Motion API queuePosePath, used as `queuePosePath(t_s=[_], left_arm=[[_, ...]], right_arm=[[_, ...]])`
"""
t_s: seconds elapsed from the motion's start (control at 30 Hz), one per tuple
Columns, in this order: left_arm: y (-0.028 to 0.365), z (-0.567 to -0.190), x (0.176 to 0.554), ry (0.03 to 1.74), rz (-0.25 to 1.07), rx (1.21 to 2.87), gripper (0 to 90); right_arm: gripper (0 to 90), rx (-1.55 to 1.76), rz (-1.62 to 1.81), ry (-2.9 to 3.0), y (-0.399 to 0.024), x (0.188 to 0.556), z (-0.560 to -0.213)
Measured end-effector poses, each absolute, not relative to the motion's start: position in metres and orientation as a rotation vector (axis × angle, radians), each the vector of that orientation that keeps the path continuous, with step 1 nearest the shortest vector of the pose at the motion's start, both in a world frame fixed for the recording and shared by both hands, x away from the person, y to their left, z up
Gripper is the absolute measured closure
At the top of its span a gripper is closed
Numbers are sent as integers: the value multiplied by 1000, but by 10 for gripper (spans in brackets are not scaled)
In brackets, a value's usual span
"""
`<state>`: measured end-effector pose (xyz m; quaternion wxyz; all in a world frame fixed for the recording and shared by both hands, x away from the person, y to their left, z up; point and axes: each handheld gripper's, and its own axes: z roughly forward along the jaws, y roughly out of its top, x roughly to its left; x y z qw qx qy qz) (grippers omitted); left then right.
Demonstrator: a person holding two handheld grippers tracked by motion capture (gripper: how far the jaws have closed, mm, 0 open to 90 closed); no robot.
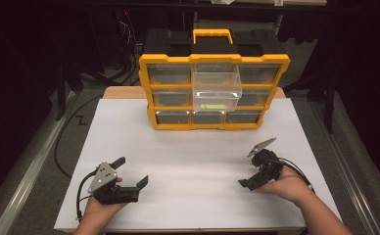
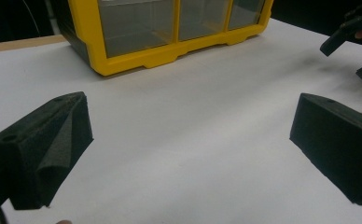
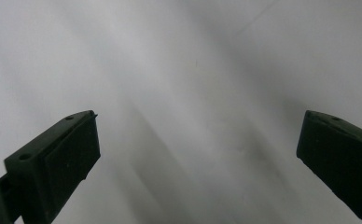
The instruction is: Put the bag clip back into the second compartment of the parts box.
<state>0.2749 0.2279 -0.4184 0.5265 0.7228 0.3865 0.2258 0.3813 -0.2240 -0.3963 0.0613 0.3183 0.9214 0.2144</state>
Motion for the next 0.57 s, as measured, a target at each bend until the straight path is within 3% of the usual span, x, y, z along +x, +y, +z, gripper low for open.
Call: queuePosePath(t_s=[0.3,0.57], left_arm=[[228,-420,276,937,537,1738,5],[227,-421,278,967,545,1735,4]], right_arm=[[0,1036,1412,2276,-244,348,-410],[0,1032,1512,2104,-264,332,-412]])
